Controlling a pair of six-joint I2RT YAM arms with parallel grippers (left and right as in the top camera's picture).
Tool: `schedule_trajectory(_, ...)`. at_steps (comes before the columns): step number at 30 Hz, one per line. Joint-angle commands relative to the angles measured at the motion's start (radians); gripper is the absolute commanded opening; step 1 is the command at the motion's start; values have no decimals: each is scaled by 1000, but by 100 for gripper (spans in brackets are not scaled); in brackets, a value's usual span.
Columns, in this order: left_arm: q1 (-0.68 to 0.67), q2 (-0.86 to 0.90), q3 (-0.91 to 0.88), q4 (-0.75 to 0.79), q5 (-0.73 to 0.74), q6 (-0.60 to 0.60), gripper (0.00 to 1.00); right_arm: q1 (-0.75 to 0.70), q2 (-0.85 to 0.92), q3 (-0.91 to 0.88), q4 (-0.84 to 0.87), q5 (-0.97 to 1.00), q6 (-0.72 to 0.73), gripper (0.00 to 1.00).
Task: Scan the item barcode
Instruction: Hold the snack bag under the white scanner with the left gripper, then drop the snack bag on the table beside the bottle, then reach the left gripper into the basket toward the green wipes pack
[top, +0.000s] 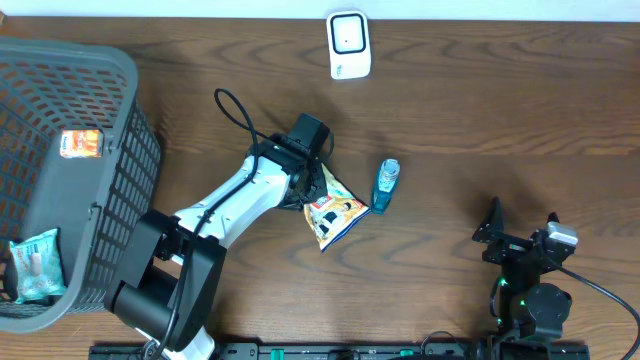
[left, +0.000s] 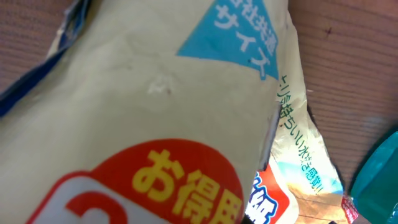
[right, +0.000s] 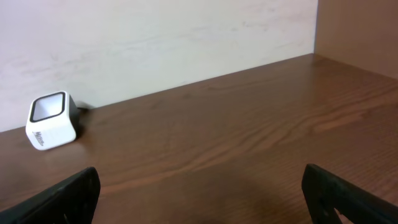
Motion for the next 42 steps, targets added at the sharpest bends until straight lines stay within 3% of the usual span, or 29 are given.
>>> schedule_trajectory(1,-4,5,-10,3,-14,-12,8,-5,-5,-1,-3,2,-7,99)
schedule_trajectory(2,-4,4,-9,3,-14,-12,13,-5,-5,-1,-3,2,-7,99)
schedule_trajectory(4,-3,2,-6,-2,-14,-12,34,-5,-5,-1,-3,2,-8,99)
schedule_trajectory(6,-3,-8,0,-18,-14,-11,68,-5,-5,-1,-3,2,-8,99)
schedule_trajectory(8,-3,-27,13,-40,-14,-8,85,-5,-5,-1,-3,2,-8,99)
schedule_trajectory(11,-3,-81,30,-70,-14,21,97,-5,-5,-1,-3,2,-7,99)
schedule_trajectory(22,-3,-423,33,-122,-145,128,99,-5,-5,-1,-3,2,-7,99)
schedule_trajectory(30,39,-705,94,-122,-386,186,98,-5,-5,-1,-3,2,-7,99)
schedule_trajectory(38,329,-752,373,-183,-399,238,98,-5,-5,-1,-3,2,-8,99)
schedule_trajectory(42,510,-722,462,-232,-399,167,98,-5,-5,-1,-3,2,-8,99)
